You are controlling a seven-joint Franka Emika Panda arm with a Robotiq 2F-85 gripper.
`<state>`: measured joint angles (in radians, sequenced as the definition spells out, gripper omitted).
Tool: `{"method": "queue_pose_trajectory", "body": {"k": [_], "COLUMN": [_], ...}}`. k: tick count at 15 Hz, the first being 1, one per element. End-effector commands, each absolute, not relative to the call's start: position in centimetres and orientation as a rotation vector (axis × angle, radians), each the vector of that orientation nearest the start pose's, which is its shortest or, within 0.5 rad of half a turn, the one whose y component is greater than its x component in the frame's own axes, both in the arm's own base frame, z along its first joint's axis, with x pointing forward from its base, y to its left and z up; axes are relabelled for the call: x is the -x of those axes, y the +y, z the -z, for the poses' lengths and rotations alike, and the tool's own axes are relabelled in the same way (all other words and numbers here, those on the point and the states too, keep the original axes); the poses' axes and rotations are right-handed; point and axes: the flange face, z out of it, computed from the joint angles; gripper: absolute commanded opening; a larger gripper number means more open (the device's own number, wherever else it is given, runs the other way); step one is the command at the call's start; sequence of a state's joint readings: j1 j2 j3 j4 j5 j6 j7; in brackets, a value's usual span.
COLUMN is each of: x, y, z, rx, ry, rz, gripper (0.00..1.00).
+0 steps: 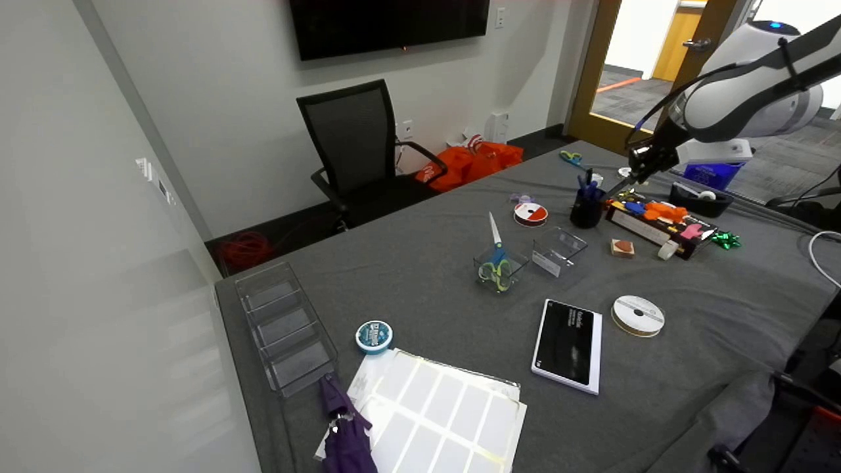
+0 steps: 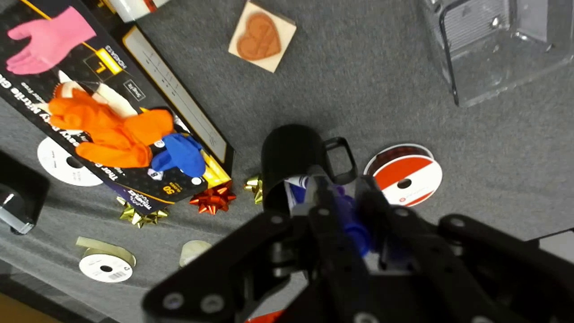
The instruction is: Remove a pen from the stationary holder
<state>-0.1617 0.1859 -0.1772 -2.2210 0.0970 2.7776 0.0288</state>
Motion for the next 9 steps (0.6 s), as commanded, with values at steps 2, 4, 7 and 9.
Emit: {"method": "queue_pose_trajectory", "body": {"k": [2, 4, 7, 9], "x": [-49.8, -49.0, -48.2, -47.6], "y": [-20.1, -20.5, -20.7, -20.5], "z": [-32.1, -30.6, -28.1, -27.0], "rx": [3.084, 3.107, 3.119, 3.098], "ry": [0.568, 0.555, 0.542, 0.528], "rz": [0.536, 0.521, 0.552, 0.612], "gripper": [0.05, 0.05, 0.05, 0.05]}}
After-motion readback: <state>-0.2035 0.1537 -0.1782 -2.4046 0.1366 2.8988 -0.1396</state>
